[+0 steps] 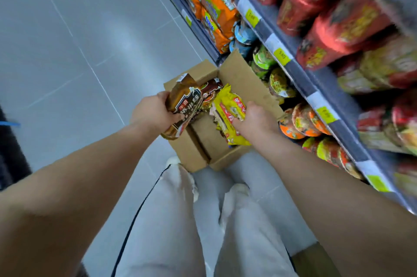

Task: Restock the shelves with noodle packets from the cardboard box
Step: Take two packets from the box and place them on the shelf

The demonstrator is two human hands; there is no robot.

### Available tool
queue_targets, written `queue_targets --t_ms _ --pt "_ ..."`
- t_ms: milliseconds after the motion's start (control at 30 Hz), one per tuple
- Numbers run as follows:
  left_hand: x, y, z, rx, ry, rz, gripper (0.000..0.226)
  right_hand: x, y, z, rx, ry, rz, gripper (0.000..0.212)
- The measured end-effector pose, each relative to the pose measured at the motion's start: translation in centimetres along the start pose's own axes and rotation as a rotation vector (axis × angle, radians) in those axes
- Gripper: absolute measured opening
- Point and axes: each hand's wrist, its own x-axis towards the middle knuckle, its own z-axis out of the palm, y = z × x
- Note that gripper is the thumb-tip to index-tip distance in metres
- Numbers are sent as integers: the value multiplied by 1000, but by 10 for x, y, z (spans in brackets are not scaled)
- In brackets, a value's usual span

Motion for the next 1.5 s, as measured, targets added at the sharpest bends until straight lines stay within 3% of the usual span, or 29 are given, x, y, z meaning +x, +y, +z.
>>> queue_targets --t_ms 233,400,567,933,1100,1333,1500 --pt "-117 33 -71 -103 94 -58 58 -112 5 -73 170 103 -2 41" --pt "-149 16 -79 -260 174 -91 59 -131 -9 -77 310 102 -49 46" --pt "-157 -17 -109 -311 205 -69 62 -145 -45 -86 287 137 -87 35" --pt "-121 -188 -229 -402 274 37 65 -161 -270 -64 199 278 -82 44" --pt "-101 -259 -286 -420 308 18 64 -162 -367 -49 218 308 -118 33" --pt "-29 -281 -350 -542 319 39 60 -107 -431 -80 186 410 -85 30" --pt "59 -276 -421 -467 350 93 65 -20 -501 -119 179 427 -111 32"
